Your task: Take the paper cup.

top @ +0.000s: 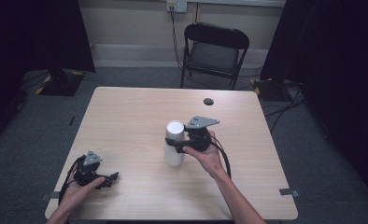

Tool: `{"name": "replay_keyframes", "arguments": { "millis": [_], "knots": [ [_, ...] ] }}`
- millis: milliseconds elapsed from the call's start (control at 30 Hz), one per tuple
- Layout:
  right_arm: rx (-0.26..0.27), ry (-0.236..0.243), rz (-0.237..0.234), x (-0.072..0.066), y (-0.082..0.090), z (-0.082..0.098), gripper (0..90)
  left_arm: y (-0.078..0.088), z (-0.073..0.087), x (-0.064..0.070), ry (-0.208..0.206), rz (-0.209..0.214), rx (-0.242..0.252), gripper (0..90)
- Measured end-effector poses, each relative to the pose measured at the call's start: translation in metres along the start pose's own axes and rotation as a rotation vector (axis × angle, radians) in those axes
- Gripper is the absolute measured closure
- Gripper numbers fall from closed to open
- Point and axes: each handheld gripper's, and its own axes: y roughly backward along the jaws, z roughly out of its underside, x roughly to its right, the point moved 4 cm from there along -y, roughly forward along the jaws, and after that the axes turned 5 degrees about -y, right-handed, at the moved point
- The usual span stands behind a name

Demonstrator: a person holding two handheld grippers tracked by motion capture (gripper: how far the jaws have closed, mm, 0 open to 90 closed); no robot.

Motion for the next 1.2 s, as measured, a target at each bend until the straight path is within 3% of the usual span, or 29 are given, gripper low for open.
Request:
{"name": "replay_keyframes", "arguments": {
  "millis": [1200],
  "knots": [
    [0.075,0.005,0.011,-0.001,0.016,-0.026,28.7,0.000,0.000,0.000,-0.005,-0.001,-0.005,0.0]
  ]
}}
